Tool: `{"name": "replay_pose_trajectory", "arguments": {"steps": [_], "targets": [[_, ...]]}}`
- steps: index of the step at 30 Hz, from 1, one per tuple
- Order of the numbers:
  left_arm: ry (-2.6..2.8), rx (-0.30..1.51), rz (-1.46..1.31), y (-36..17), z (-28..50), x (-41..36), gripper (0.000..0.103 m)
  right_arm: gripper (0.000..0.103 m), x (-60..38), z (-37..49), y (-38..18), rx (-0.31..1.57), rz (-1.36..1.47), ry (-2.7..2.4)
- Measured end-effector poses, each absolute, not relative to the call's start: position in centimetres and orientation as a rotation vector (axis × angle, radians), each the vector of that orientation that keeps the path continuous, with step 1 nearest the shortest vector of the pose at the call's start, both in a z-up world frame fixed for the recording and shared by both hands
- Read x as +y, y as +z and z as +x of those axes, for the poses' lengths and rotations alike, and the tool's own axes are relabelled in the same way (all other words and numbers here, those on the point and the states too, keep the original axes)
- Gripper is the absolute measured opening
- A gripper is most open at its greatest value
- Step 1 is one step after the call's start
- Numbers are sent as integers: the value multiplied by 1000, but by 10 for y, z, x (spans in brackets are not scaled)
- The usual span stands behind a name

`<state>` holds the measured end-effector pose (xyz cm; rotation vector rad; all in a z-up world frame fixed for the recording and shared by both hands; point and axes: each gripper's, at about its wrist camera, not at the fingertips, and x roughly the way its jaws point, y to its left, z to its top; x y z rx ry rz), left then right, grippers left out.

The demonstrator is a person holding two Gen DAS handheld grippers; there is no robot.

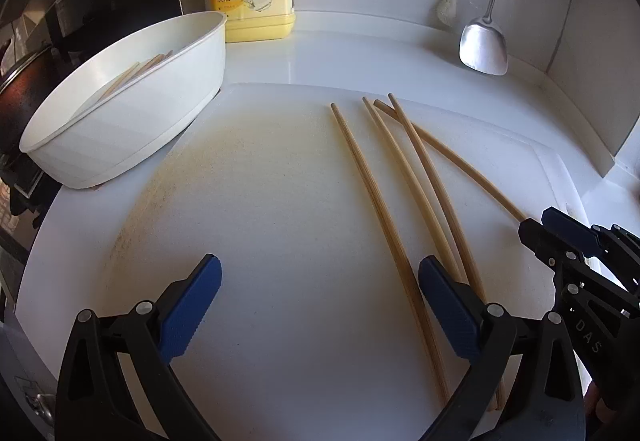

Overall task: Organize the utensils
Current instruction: 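Push one wooden chopstick away from the others with the right tool fingers, then close the right tool on a chopstick while the left tool grasps another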

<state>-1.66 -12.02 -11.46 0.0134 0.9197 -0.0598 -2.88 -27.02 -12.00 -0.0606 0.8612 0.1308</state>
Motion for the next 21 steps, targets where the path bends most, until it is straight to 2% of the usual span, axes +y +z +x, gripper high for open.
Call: {"name": "replay_pose_trajectory", "arguments": {"steps": [13, 15, 17, 21], "targets": [[11, 926, -14, -115, -7, -124, 95, 28, -265, 3, -121, 905, -162, 316], [7, 921, -9, -113, -6, -125, 89, 26, -263, 3, -121, 903, -174, 330], [-11, 910, 5, -111, -8, -130, 71, 17, -259, 1, -121, 898, -198, 345], [-52, 900, 25, -108, -12, -140, 49, 7, -251, -4, -121, 890, -229, 337]]}}
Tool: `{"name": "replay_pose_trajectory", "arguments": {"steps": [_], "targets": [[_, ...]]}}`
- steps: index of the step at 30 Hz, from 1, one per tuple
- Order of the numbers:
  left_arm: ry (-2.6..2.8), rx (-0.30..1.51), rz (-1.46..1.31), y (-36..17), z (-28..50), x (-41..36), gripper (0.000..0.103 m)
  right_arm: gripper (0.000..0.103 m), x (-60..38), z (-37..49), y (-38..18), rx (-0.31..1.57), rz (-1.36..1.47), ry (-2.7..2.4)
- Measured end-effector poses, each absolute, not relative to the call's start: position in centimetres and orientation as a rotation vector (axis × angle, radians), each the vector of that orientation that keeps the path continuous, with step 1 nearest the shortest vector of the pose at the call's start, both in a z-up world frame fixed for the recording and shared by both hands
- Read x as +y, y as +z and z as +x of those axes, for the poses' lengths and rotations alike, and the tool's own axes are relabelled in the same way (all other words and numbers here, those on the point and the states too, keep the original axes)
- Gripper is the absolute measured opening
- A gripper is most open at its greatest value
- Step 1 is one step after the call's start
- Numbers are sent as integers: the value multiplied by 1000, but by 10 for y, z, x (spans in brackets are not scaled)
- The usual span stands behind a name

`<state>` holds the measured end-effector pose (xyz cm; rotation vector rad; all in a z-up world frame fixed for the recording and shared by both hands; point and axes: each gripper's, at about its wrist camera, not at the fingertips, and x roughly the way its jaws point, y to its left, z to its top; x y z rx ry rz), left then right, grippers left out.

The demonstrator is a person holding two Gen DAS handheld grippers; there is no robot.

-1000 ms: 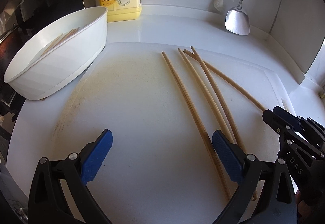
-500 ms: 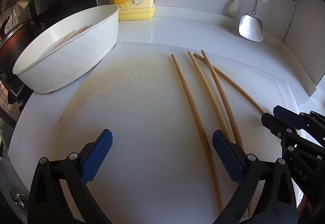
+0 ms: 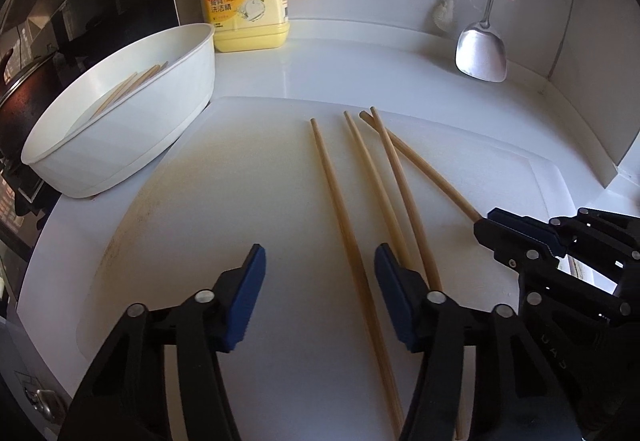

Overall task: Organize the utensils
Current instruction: 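Close the right tool on a chopstick while the left tool grasps another, then carry both held chopsticks over the white water basin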

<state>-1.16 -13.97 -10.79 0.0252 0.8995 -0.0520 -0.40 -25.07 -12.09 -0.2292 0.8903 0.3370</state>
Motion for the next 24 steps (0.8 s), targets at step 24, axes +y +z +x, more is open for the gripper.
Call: {"name": "replay_pose_trajectory", "arguments": {"steps": [24], "targets": [[-229, 885, -20, -95, -8, -128, 7, 6, -287, -19, -114, 835, 8, 91]]}}
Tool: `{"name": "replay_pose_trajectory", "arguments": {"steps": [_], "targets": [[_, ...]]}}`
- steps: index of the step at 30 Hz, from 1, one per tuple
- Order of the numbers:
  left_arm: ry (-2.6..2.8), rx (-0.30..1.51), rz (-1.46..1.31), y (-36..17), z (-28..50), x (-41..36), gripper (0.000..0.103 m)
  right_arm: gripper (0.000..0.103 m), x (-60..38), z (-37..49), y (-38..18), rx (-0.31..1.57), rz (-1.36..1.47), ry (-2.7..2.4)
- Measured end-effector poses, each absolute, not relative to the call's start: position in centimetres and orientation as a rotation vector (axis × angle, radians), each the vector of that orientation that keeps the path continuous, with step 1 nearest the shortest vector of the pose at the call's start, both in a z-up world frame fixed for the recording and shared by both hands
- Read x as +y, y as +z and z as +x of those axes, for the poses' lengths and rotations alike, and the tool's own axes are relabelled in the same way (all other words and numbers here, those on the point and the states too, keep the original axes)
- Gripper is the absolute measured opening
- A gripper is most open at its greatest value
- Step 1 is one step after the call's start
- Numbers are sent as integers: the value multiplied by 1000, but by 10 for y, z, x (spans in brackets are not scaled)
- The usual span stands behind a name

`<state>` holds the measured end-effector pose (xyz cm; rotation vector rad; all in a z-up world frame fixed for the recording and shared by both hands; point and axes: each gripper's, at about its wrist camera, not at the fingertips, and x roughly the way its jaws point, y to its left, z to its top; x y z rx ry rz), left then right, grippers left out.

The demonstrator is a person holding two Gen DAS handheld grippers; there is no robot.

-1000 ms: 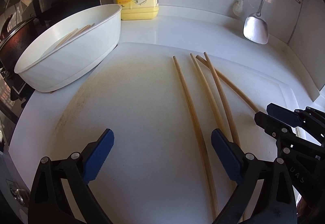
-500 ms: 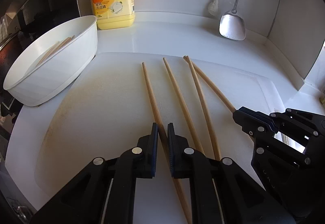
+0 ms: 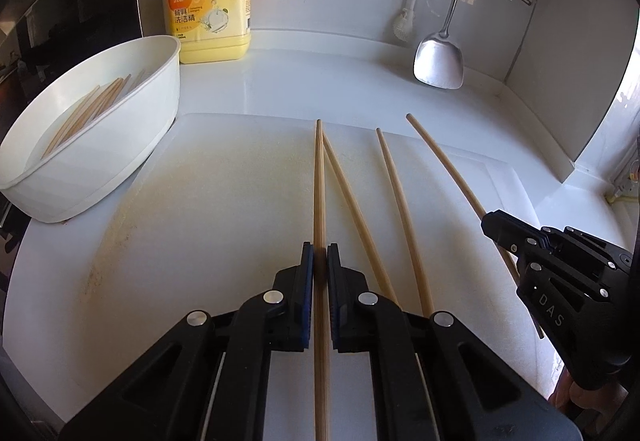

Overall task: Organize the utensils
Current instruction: 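Carry both held chopsticks over the white water basin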

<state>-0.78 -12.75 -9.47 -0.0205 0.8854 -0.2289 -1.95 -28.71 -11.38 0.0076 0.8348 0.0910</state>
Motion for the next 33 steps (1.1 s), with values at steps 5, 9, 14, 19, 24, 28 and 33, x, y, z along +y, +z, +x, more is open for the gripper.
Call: {"name": "replay_pose_trajectory", "arguments": {"steps": [5, 9, 14, 19, 24, 28, 33], "targets": [[-242, 877, -43, -74, -7, -116, 7, 6, -287, -27, -97, 810, 42, 70], [-238, 862, -47, -44, -7, -98, 7, 6, -280, -36, -73, 784, 78, 74], [-192, 845, -44, -7, -11, -59, 7, 6, -251, -40, -37, 760, 80, 125], [-120, 815, -82, 24, -8, 3, 7, 6, -197, -27, -5, 743, 62, 209], [-58, 781, -95, 39, 14, 71, 7, 6, -129, 9, 12, 729, 65, 288], [-60, 791, -92, 39, 48, 124, 7, 6, -73, 47, 15, 733, 69, 305], [-119, 823, -69, 23, 98, 162, 7, 6, -19, 94, 7, 765, 101, 278]]}}
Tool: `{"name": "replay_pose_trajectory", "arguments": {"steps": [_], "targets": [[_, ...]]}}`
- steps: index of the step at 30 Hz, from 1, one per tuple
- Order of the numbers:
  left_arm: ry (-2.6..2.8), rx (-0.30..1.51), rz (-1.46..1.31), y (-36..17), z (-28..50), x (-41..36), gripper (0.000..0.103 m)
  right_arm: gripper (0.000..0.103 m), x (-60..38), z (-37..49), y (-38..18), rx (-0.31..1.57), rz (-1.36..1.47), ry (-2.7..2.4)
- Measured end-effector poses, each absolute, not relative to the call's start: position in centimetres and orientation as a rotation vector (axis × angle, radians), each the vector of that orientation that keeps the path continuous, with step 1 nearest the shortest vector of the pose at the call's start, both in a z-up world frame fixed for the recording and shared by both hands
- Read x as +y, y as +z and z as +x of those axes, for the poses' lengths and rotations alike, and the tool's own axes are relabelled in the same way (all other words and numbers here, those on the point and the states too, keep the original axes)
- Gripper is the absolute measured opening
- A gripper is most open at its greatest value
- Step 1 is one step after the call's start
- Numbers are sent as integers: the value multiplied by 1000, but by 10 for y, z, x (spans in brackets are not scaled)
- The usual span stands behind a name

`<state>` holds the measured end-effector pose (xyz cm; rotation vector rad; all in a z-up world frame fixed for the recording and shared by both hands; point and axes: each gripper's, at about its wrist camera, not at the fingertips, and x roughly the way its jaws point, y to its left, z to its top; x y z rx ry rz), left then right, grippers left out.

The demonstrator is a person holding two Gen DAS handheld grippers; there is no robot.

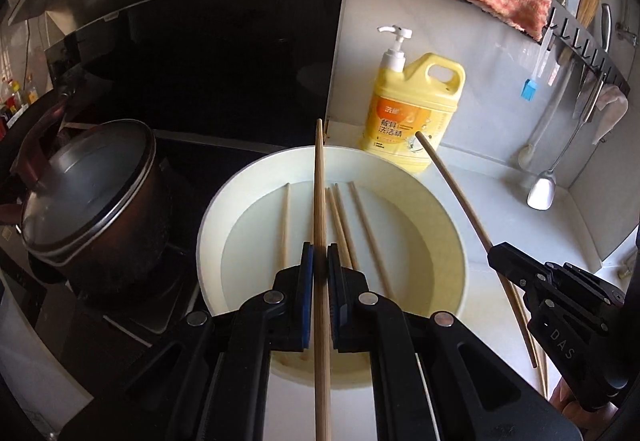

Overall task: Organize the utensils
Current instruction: 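Carry both held chopsticks over the white water basin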

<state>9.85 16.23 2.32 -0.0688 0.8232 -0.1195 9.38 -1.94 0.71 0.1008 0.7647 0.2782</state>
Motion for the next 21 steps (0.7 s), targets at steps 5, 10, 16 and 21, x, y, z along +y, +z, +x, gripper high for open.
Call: {"name": "replay_pose_trajectory", "arguments": {"steps": [5, 10, 16, 21], "targets": [[-190, 904, -53, -2, 139, 177, 8, 6, 11, 129, -13, 831, 165, 242], [-225, 975, -55, -29, 165, 180, 8, 6, 26, 153, -36, 910, 195, 225], [-239, 1039, -67, -53, 184, 178, 8, 6, 33, 178, -58, 1005, 202, 215], [-249, 1107, -87, -71, 194, 178, 8, 6, 33, 188, -69, 1057, 201, 210]]}}
